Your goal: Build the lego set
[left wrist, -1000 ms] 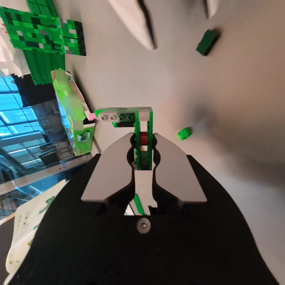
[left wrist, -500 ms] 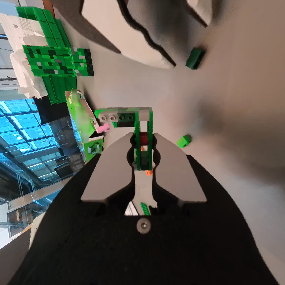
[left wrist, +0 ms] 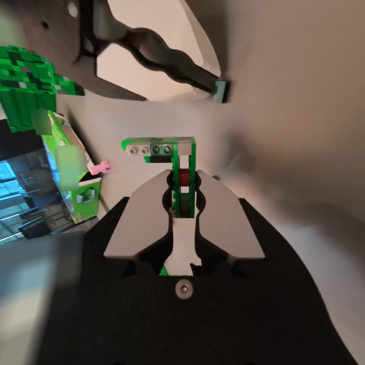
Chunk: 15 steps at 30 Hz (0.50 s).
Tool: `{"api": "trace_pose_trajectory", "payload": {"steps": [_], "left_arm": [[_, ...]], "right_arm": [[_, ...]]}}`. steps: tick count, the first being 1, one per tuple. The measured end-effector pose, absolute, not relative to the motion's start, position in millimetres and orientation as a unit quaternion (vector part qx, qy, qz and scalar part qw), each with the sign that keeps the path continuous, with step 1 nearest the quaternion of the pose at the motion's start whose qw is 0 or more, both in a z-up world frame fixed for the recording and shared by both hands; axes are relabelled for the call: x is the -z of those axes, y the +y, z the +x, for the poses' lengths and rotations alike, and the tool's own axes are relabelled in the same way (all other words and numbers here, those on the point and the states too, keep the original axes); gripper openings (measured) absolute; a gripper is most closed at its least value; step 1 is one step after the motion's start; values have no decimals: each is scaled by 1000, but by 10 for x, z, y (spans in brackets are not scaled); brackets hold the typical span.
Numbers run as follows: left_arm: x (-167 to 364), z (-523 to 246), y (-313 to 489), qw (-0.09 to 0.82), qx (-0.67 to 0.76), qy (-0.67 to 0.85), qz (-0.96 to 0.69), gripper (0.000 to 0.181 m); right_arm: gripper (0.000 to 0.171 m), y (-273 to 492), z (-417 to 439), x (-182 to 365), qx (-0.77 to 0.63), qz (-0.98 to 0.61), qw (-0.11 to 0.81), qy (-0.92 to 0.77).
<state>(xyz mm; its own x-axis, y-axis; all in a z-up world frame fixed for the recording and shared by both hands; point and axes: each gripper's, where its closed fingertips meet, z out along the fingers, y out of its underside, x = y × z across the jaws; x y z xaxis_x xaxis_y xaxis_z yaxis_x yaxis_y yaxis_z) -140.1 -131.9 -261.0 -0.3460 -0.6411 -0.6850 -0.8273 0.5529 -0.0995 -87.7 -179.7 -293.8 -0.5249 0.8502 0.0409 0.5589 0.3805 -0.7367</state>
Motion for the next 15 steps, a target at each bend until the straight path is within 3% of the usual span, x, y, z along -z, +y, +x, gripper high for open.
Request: {"api": "trace_pose_trajectory", "payload": {"steps": [4, 9, 15], "left_arm": [[2620, -1342, -1405, 341, -110, 813, -459, 19], [2618, -1342, -1397, 335, -129, 816, -453, 19], [2719, -1281, -1498, 300, -151, 835, -435, 19]], "right_arm": [[14, -1746, -830, 2845, -352, -437, 262, -785], [47, -1538, -842, 2379, -381, -419, 368, -737], [43, -1692, -1008, 2302, -312, -344, 354, -812]]}}
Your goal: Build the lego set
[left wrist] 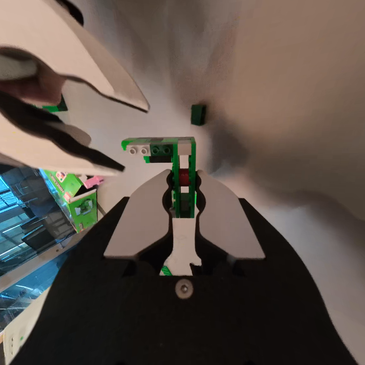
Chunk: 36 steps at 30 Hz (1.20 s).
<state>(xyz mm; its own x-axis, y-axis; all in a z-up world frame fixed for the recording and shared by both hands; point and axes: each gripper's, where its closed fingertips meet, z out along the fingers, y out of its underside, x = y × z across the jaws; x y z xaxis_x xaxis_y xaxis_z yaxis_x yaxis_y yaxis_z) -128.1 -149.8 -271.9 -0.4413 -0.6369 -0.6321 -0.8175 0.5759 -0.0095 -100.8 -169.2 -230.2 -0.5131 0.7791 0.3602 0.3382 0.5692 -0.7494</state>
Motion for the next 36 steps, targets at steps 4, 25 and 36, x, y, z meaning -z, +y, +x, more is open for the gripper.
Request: {"api": "trace_pose_trajectory", "payload": {"steps": [4, 25, 36], "left_arm": [[2721, -1280, -1564, 280, -168, 840, -434, 19], [2053, -1612, -990, 503, 188, 475, -697, 55], [2453, -1103, -866, 466, 237, 353, -776, 129]], "right_arm": [[24, -1696, -1069, 2487, -244, -319, 304, -864], [17, -1076, -1056, 2422, -406, -436, 376, -710], [17, -1031, -1017, 2146, -466, -415, 437, -648]]}}
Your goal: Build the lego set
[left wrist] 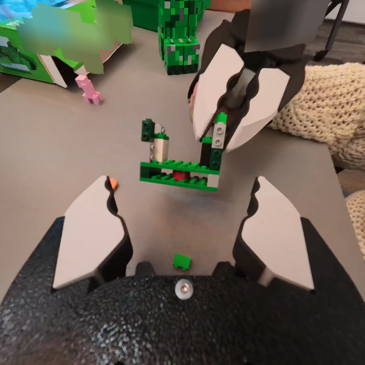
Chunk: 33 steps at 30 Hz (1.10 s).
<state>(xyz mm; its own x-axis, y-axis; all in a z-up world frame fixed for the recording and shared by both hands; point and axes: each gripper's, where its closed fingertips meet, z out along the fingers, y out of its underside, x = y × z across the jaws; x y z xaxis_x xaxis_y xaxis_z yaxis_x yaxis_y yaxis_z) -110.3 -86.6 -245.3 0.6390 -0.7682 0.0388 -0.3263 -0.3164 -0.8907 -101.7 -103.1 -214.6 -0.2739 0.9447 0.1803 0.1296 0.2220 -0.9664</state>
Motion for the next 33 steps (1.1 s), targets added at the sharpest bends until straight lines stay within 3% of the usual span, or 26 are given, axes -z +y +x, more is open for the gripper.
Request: {"api": "trace_pose_trajectory", "payload": {"steps": [4, 8, 13, 15, 17, 27, 33], "left_arm": [[2225, -935, -877, 522, 297, 326, -730, 122], [1971, -903, -925, 574, 333, 300, -685, 89], [2021, -974, -944, 577, 305, 306, -693, 88], [2130, -1063, -957, 564, 267, 331, -708, 87], [2244, -1200, -989, 554, 221, 370, -713, 87], [2459, -1464, -1341, 508, 224, 471, -685, 87], [2654, -1386, -1620, 457, 223, 532, -677, 87]], "right_arm": [[17, -1106, -994, 1860, -513, -381, 477, -603], [17, -1207, -950, 1733, -554, -358, 471, -585], [19, -1227, -959, 1756, -551, -359, 473, -587], [33, -1170, -912, 1686, -549, -355, 490, -577], [35, -1074, -836, 1690, -526, -363, 493, -590], [39, -1632, -803, 2728, -375, -404, 245, -798], [35, -1833, -890, 2942, -342, -403, 195, -826]]}}
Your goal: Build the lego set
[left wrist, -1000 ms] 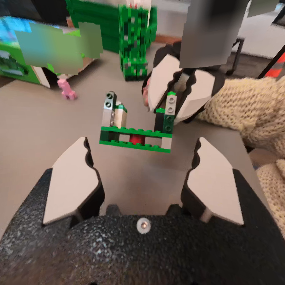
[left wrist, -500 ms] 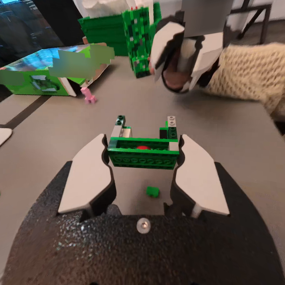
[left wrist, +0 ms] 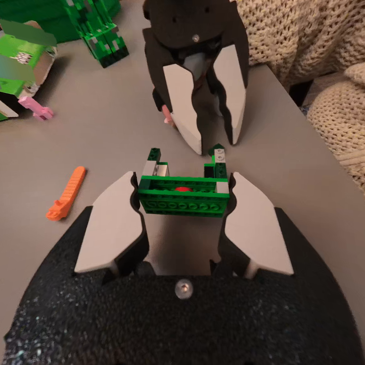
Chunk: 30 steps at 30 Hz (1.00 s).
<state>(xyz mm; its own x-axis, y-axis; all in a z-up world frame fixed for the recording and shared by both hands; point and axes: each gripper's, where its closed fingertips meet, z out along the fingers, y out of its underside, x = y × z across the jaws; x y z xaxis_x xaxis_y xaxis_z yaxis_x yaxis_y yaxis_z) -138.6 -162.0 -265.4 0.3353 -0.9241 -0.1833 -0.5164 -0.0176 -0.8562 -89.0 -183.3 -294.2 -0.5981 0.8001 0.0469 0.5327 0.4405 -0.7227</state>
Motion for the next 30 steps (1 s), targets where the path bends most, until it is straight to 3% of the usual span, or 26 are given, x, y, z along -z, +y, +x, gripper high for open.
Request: {"api": "trace_pose_trajectory", "payload": {"steps": [7, 9, 11, 16, 20, 24, 28, 30], "left_arm": [[2745, -1348, -1752, 420, 233, 559, -676, 87], [2745, -1347, -1751, 418, 236, 556, -679, 87], [2738, -1350, -1724, 417, 237, 543, -689, 87], [2815, -1367, -1563, 405, 202, 499, -739, 87], [2795, -1282, -1502, 408, 207, 459, -761, 87], [2878, -1234, -1514, 395, 187, 455, -776, 90], [2895, -1353, -1535, 401, 143, 445, -788, 119], [2682, -1453, -1542, 451, 125, 408, -784, 110]], "right_arm": [[32, -1816, -933, 2959, -343, -410, 175, -827], [17, -1795, -953, 2958, -336, -411, 175, -829], [17, -1760, -947, 2954, -317, -411, 188, -834], [17, -1445, -923, 2778, -174, -372, 363, -836], [17, -1378, -886, 2489, -1, -228, 518, -824], [17, -1378, -816, 2396, 88, -163, 570, -801], [17, -1382, -779, 2291, 116, -162, 605, -771], [17, -1434, -767, 2216, 115, -163, 622, -757]]}}
